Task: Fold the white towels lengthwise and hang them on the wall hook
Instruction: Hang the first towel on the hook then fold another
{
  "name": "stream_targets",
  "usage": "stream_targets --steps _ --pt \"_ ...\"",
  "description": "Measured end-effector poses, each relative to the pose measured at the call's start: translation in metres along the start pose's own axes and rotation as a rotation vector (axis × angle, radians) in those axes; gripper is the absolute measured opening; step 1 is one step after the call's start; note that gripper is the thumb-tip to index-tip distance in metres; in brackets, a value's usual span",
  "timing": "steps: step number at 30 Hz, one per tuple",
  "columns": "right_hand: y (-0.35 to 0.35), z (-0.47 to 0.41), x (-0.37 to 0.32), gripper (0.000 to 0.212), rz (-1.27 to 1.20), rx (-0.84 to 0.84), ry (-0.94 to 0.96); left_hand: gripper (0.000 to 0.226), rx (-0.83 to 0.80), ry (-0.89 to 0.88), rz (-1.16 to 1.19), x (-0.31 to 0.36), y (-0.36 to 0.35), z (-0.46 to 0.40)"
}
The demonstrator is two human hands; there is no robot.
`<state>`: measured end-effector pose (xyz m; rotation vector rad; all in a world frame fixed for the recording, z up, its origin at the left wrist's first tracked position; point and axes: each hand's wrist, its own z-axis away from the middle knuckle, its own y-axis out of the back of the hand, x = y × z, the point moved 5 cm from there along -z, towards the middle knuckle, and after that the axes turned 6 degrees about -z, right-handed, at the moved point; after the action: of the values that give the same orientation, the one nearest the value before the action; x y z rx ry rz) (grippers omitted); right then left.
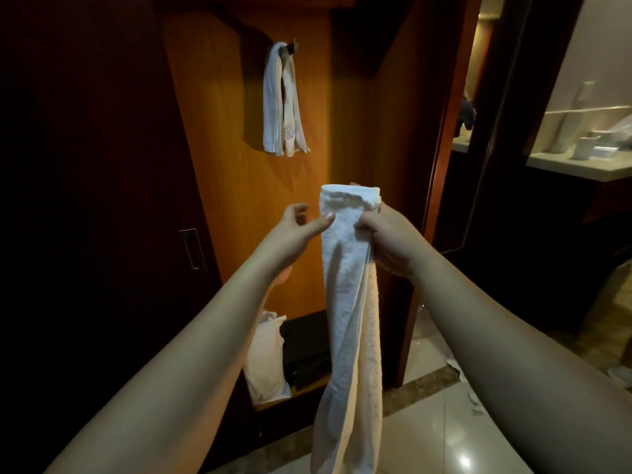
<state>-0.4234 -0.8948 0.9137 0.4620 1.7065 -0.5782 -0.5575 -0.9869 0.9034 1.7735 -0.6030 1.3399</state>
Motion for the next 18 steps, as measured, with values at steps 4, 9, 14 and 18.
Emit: stream_targets --steps 4,9,14,18 --pt "0.001 -0.003 -0.016 0.054 -0.16 -0.083 0.025 0.082 -0.278 0.02 0.237 -0.008 -0.001 -0.005" --pt "0.009 -0.014 -0.027 0.052 -0.279 -0.144 0.015 0.052 -0.368 -0.092 0.311 0.017 -0.002 -0.004" --pt "0.031 -0.02 0.0 0.049 -0.293 -0.121 -0.086 0.041 -0.278 -0.117 0.358 0.044 -0.005 0.001" --pt "0.034 -0.015 0.039 0.058 -0.096 -0.184 -0.149 0.024 -0.165 -0.029 0.422 0.054 0.0 -0.007"
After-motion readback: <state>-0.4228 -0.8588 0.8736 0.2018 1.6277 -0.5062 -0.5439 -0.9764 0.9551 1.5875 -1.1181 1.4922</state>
